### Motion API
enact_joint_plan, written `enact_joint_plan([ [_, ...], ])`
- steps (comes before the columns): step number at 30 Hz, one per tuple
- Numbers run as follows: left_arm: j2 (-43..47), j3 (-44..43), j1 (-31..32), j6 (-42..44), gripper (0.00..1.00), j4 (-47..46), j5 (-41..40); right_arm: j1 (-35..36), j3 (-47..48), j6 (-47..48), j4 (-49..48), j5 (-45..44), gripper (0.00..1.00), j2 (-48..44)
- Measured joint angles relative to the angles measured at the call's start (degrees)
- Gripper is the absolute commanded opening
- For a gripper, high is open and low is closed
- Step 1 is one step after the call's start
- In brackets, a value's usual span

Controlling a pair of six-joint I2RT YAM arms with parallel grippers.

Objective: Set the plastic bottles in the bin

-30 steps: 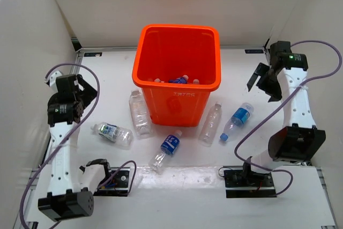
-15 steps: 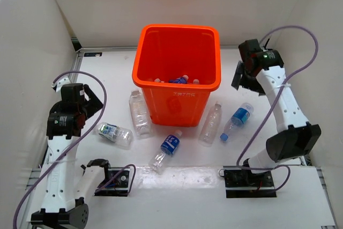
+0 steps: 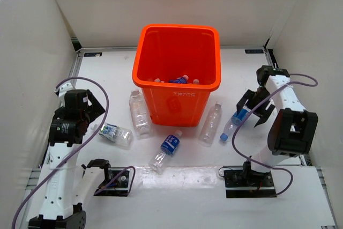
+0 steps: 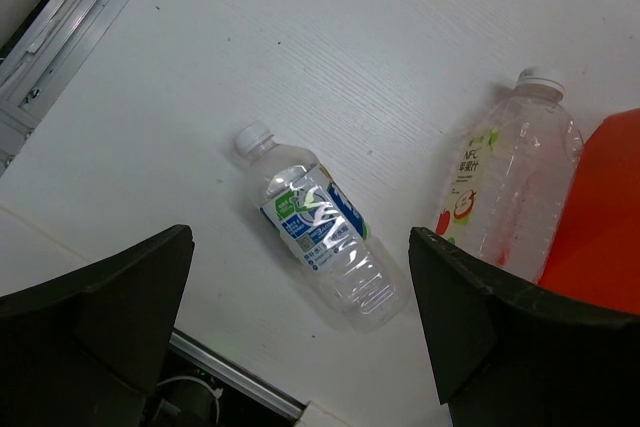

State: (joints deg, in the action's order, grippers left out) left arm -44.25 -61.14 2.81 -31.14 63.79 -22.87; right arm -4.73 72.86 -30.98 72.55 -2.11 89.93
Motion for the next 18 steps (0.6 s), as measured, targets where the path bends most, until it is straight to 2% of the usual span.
enact_joint_plan([
  [7, 0.5, 0.5, 0.3, -0.9, 1.0, 0.1, -0.5, -1.2, -0.2, 0.3, -3.1, 3.0, 0.9, 11.6],
  [11, 0.5, 0.5, 0.3, -1.9, 1.0, 0.3, -0.5, -1.1, 3.1, 0.9, -2.8, 3.2, 0.9, 18.9],
  [14, 0.5, 0.5, 0.3, -2.2, 1.0, 0.4, -0.5, -1.2, 6.4, 1.5, -2.7, 3.7, 0.83, 23.7],
  [18, 0.7, 0.5, 0.3, -2.4, 1.0, 0.5, -0.5, -1.3, 8.0, 2.2, -2.6, 4.0, 0.65, 26.3],
])
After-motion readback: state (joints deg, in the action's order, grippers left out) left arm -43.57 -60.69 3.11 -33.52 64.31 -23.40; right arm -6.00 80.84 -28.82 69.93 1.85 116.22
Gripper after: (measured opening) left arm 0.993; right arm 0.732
